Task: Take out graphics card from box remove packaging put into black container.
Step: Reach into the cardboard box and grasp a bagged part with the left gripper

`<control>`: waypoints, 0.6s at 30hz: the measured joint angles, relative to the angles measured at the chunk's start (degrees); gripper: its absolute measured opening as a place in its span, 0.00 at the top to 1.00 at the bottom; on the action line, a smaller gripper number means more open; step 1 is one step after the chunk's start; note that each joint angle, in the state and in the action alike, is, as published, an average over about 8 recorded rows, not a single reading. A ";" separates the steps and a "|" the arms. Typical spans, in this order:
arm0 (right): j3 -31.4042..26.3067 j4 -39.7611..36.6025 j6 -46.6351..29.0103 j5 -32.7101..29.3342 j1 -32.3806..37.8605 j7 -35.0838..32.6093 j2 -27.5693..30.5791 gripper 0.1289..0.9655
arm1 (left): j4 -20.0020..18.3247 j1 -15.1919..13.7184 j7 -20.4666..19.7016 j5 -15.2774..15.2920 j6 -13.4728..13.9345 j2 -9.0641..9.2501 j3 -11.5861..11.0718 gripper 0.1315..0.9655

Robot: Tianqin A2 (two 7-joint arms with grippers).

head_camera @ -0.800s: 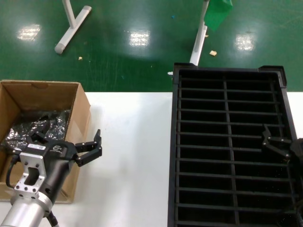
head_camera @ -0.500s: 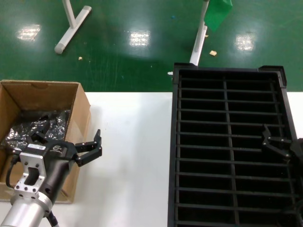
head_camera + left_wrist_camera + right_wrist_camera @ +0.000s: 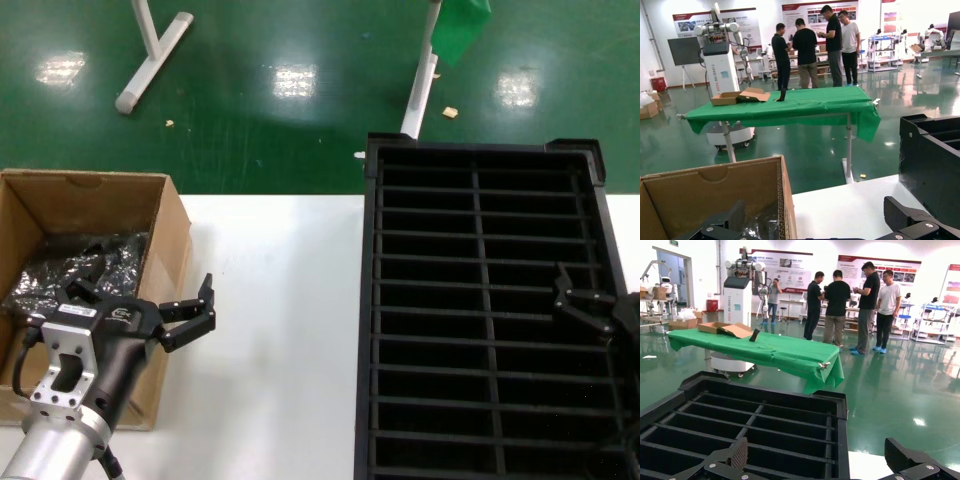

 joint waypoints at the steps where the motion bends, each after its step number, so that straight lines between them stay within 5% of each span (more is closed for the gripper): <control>1: 0.00 0.00 0.00 0.00 0.00 0.00 0.00 0.00 | 0.00 0.00 0.00 0.00 0.00 0.00 0.00 0.00; 18: 0.00 0.00 0.00 0.00 0.00 0.00 0.00 0.00 | 0.00 0.00 0.00 0.00 0.00 0.00 0.00 0.00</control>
